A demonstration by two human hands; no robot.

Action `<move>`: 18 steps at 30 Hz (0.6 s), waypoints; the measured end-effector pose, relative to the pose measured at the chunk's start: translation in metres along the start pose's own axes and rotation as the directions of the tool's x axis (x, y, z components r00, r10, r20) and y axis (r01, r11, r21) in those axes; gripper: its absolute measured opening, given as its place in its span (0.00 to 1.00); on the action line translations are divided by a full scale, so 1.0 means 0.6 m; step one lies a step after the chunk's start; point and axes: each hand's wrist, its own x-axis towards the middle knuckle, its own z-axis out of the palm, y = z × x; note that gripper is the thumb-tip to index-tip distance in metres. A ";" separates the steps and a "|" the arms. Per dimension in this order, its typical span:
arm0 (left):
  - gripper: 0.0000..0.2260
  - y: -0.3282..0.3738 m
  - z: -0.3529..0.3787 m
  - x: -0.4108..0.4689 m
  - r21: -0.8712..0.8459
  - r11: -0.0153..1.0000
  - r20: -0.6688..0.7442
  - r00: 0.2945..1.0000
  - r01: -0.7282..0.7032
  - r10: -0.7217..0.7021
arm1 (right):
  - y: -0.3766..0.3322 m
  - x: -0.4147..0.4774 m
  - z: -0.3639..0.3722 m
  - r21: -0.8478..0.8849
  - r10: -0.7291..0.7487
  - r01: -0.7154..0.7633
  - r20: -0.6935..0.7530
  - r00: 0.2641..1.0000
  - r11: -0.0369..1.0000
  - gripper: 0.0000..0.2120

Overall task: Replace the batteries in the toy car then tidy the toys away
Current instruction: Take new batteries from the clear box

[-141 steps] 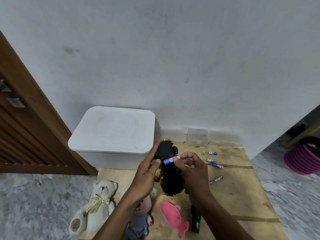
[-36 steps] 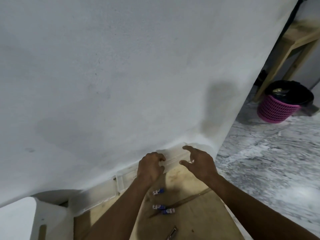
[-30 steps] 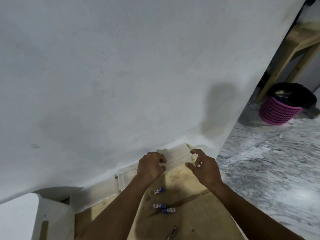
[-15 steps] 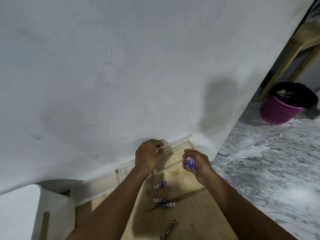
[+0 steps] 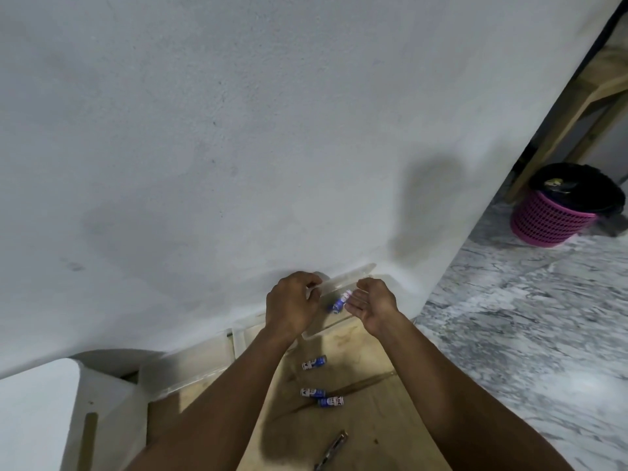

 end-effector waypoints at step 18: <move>0.12 -0.024 0.026 -0.062 0.179 0.957 0.240 0.954 -0.226 0.181 | 0.046 0.031 -0.090 -0.696 -0.586 0.681 0.656 0.476 -0.227 0.20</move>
